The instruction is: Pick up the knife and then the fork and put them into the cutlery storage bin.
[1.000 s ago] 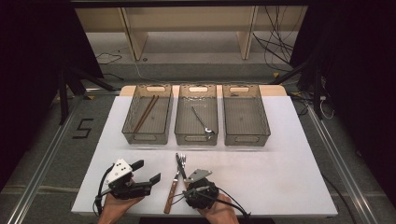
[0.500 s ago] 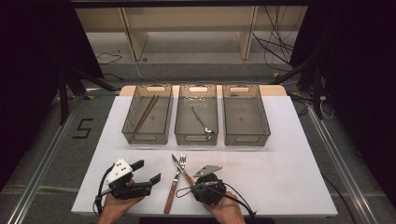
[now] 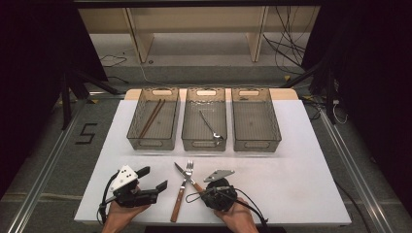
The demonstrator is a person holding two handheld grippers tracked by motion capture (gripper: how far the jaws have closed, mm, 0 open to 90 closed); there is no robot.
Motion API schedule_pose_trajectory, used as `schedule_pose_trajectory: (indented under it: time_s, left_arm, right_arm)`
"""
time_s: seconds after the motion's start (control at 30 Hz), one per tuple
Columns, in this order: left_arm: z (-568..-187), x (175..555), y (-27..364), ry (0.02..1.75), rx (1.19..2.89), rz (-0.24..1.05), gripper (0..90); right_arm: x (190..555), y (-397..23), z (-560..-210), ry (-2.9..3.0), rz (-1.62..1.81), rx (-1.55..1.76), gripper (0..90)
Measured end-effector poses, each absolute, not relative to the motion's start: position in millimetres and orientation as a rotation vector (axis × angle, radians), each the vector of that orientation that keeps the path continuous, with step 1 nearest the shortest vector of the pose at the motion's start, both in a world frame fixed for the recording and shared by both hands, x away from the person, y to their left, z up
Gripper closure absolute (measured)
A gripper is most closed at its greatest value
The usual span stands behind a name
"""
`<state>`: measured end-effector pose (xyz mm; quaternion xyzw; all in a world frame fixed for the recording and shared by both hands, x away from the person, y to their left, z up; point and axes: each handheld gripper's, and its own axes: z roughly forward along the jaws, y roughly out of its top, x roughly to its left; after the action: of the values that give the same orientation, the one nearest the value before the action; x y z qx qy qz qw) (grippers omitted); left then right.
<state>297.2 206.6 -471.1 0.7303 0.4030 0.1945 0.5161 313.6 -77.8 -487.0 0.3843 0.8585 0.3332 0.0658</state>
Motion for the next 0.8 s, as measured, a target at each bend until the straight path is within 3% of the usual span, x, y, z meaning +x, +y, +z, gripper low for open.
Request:
schedule_pose_trajectory:
  time_s: [0.43,0.8]
  left_arm:
    - [-471,297,206,0.971,1.758,0.469,15.6]
    - [-472,298,206,0.971,1.763,0.467,15.6]
  right_arm:
    - [315,-84,-474,2.566,1.045,1.107,76.4]
    - [326,-112,-437,2.437,1.163,1.118,76.4]
